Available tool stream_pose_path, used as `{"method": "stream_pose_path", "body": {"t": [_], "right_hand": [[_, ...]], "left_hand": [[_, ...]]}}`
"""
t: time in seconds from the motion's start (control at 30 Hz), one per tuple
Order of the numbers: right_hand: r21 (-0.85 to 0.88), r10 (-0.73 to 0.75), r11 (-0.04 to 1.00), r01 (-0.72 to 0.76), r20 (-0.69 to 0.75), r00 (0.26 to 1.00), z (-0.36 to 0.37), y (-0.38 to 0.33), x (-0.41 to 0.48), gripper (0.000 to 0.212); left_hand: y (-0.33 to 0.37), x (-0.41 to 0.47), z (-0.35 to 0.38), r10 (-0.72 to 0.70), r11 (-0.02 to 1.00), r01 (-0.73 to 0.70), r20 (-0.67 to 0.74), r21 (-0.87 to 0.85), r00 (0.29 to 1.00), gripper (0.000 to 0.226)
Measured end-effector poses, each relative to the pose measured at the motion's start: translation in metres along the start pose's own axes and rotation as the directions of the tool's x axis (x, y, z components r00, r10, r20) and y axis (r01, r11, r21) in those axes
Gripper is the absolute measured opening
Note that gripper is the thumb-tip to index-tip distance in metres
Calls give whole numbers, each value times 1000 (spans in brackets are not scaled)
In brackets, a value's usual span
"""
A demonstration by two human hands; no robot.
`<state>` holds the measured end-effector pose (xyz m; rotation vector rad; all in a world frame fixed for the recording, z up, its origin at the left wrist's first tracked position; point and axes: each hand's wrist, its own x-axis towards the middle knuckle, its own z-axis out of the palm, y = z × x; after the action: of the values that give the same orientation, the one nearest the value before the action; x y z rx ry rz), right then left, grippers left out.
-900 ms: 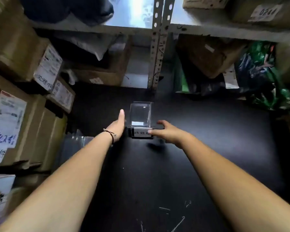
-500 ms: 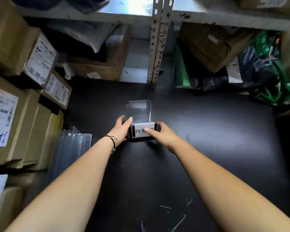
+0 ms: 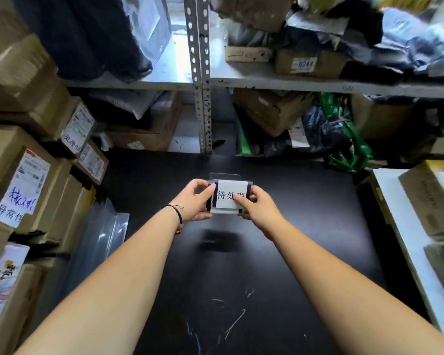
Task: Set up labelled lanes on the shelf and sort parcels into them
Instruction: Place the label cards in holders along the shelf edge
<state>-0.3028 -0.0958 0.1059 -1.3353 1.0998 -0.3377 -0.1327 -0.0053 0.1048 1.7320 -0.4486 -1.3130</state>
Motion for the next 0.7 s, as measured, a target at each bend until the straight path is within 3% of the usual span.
{"method": "stream_pose_path", "body": {"t": [0.23,0.4,0.53,0.7], "right_hand": [[-41,-208,978,206,-58,976,-114,-57,-81,15],[17,-250,967,254,-119,961,-190,-102,-141,18],[-12,-401,913,407,-200,894,-235,-139,-181,28],[-46,-471,879,475,-235,850,-269,-164,-209,10]], "left_hand": [[64,-81,102,226,969,-220,38,-116,973,14],[110,-144,165,404,907,-401,-2,-132,915,16],[143,-186,197,472,871,-467,-8,-152,882,18],[166,-209,219,527,845,-518,37,-133,849,13]]}}
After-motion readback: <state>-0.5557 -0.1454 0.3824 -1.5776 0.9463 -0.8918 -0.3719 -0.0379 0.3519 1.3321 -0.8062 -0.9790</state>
